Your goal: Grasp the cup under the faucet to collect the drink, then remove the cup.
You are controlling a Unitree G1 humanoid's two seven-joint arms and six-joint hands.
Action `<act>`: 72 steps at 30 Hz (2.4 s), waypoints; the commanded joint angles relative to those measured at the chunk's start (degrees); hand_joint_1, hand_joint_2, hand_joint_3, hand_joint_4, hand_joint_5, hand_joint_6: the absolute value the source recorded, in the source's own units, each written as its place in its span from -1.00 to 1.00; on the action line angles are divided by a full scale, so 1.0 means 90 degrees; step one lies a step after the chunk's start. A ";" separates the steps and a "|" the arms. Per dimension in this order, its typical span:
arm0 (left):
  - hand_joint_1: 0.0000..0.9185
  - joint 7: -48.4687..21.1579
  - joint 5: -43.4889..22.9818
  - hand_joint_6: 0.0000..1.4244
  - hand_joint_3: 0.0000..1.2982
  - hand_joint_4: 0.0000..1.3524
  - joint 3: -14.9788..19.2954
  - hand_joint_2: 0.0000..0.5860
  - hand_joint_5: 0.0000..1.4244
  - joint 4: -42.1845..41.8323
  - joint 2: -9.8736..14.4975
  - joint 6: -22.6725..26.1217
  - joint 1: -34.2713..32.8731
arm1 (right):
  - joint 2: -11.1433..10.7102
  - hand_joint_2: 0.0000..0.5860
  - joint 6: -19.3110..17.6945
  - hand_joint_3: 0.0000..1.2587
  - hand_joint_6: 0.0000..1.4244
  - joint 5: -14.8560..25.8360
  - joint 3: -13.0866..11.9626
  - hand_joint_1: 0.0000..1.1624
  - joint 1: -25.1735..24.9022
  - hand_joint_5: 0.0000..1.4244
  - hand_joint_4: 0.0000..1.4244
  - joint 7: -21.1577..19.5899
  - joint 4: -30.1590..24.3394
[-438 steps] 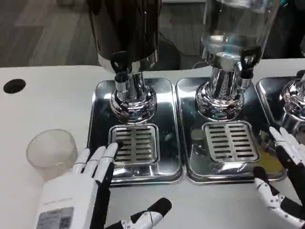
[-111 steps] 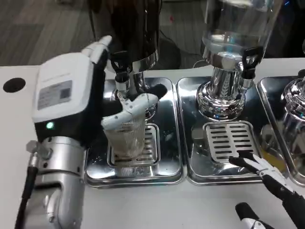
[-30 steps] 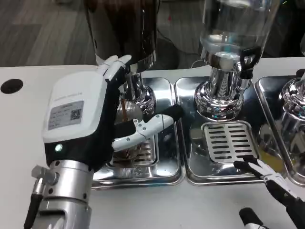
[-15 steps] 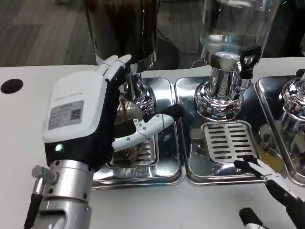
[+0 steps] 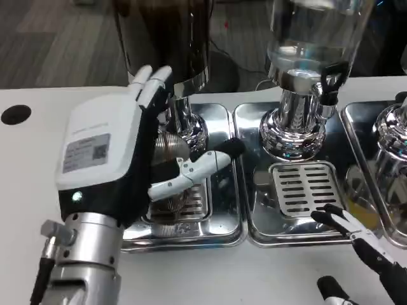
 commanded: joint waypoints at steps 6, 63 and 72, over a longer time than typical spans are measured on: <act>-1.00 0.0659 -0.1105 0.09 -1.00 -1.00 0.0660 -0.94 -0.47 -0.0063 0.0013 -0.0408 -0.0088 | 0.0021 0.26 -0.0018 -0.74 -1.00 0.0106 0.0038 -0.18 0.0021 -0.95 -0.92 0.0055 -0.0030; -1.00 0.1593 -0.1279 -0.37 -0.80 -1.00 0.2554 -0.87 -0.80 -0.0184 0.0606 -0.2571 0.5470 | 0.1185 -0.52 0.4419 -0.88 -0.99 0.0236 0.1788 -0.04 -0.4109 -0.94 -0.96 0.0962 0.0298; -1.00 0.1806 -0.1554 -0.38 -0.80 -1.00 0.2820 -0.84 -0.80 0.0056 0.0616 -0.2912 0.5779 | 0.1576 -0.56 0.4746 -0.94 -1.00 -0.0156 0.2070 -0.04 -0.4633 -0.96 -1.00 0.0652 0.0746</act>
